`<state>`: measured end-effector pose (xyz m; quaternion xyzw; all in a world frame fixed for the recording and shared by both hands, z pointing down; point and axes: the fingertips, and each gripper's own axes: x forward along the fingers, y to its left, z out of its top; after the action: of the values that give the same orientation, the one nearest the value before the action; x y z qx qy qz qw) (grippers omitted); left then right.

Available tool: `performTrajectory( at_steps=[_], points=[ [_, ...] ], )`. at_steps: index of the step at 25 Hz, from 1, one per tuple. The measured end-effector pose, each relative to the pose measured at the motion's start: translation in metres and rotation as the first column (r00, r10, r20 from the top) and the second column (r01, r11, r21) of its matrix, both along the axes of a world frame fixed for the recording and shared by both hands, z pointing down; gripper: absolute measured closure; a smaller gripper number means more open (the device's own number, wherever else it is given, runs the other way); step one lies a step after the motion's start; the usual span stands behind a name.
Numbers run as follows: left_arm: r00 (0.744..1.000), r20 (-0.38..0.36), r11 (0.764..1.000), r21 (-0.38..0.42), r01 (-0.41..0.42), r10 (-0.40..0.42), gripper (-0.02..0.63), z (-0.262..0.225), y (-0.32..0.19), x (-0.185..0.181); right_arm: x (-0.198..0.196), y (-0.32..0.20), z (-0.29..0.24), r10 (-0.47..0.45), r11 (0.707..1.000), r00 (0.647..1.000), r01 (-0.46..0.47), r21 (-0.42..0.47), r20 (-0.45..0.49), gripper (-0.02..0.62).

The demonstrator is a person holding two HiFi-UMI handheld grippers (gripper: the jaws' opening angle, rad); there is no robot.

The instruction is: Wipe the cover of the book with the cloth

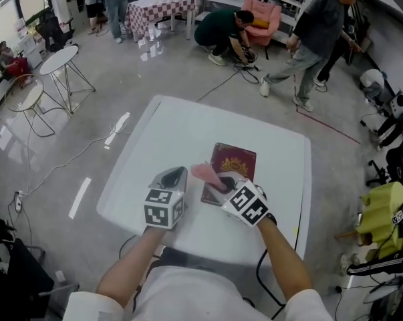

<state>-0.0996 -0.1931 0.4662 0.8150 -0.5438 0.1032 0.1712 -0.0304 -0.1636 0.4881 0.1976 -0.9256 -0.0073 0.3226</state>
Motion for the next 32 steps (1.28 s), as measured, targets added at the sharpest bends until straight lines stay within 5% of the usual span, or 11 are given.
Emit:
performTrajectory(
  at_steps=[6, 14, 25, 32],
  points=[
    [0.996, 0.007, 0.996, 0.038, -0.085, 0.085, 0.6, -0.021, 0.004, 0.044, 0.047, -0.009, -0.033, 0.222, 0.973, 0.966, -0.228, 0.031, 0.136, 0.548],
    [0.988, 0.017, 0.985, 0.065, -0.157, 0.156, 0.6, -0.037, 0.018, 0.106, 0.119, 0.002, -0.061, 0.432, 0.889, 0.84, -0.458, 0.001, 0.328, 0.549],
    [0.98, 0.04, 0.976, 0.091, -0.2, 0.197, 0.598, -0.048, 0.037, 0.145, 0.166, 0.02, -0.079, 0.489, 0.839, 0.767, -0.544, 0.016, 0.415, 0.557],
    [0.979, 0.052, 0.975, 0.092, -0.201, 0.197, 0.6, -0.047, 0.042, 0.148, 0.171, 0.026, -0.077, 0.49, 0.839, 0.776, -0.543, 0.028, 0.397, 0.556]
  ],
)
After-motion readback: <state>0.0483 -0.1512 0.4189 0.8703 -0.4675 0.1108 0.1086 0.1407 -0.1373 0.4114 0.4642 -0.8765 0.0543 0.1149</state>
